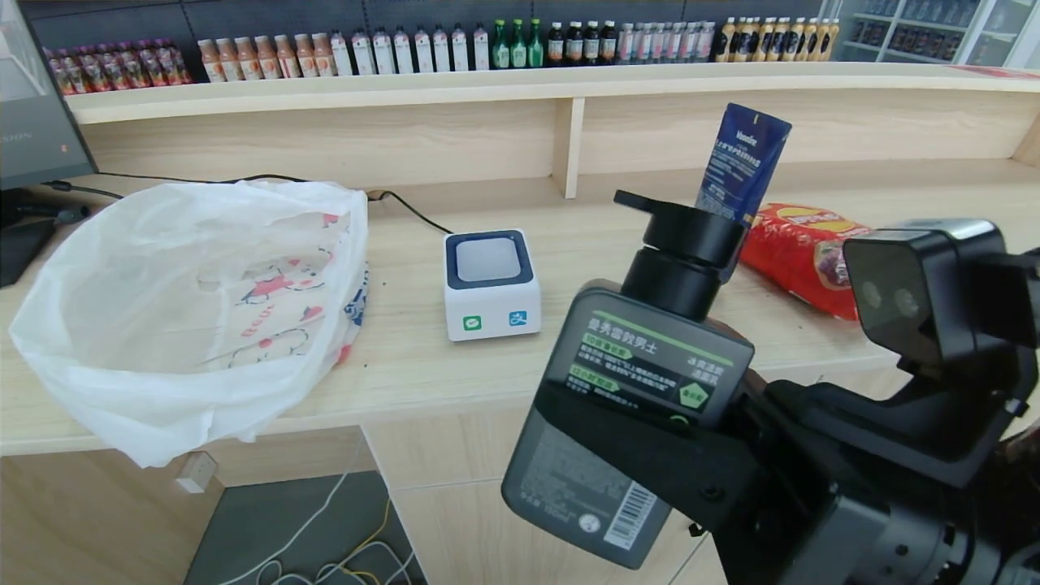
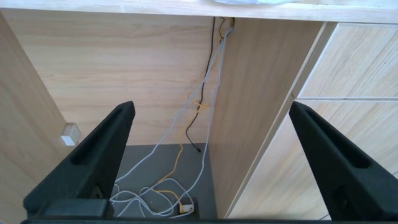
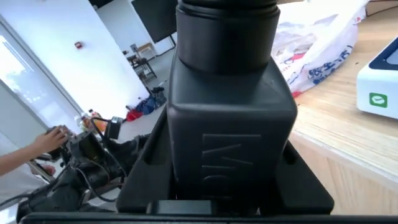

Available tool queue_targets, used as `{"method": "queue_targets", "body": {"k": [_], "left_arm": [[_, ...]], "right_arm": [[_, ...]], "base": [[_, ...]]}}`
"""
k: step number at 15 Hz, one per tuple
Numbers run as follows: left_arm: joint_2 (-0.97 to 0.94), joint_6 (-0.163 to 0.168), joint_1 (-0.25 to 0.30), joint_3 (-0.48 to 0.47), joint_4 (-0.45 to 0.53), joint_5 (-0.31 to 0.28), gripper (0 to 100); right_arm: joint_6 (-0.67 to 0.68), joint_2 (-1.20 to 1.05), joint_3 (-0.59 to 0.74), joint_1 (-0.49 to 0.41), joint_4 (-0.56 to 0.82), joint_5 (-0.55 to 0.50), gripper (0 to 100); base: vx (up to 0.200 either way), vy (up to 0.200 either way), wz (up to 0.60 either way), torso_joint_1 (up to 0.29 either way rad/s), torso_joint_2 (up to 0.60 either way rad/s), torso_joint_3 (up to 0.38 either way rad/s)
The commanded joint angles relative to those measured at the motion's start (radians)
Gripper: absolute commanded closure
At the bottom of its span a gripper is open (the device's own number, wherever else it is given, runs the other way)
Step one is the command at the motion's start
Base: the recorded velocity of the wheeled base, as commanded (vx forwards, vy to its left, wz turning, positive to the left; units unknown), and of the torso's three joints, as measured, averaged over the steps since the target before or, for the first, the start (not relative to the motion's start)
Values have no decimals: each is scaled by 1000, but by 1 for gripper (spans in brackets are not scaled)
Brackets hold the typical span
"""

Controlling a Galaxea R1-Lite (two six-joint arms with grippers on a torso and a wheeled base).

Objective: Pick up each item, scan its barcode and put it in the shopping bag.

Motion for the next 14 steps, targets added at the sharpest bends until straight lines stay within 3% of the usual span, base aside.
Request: {"method": "queue_targets", "body": {"k": [1,5,9,14], "left_arm": [[0,-1,0,0,0,0,0],[0,-1,0,0,0,0,0],[0,-1,0,0,0,0,0],[0,-1,0,0,0,0,0]], "right_arm": [[36,51,-44,4,-6,1,100],[108,94,-106,2,-53,18,100],[110,99,-29,2,-138,99,100],[110,111,-41,4,-150,108,100]], "base": [[0,0,0,0,0,0],[0,0,0,0,0,0],[0,0,0,0,0,0],[0,0,0,0,0,0]]}}
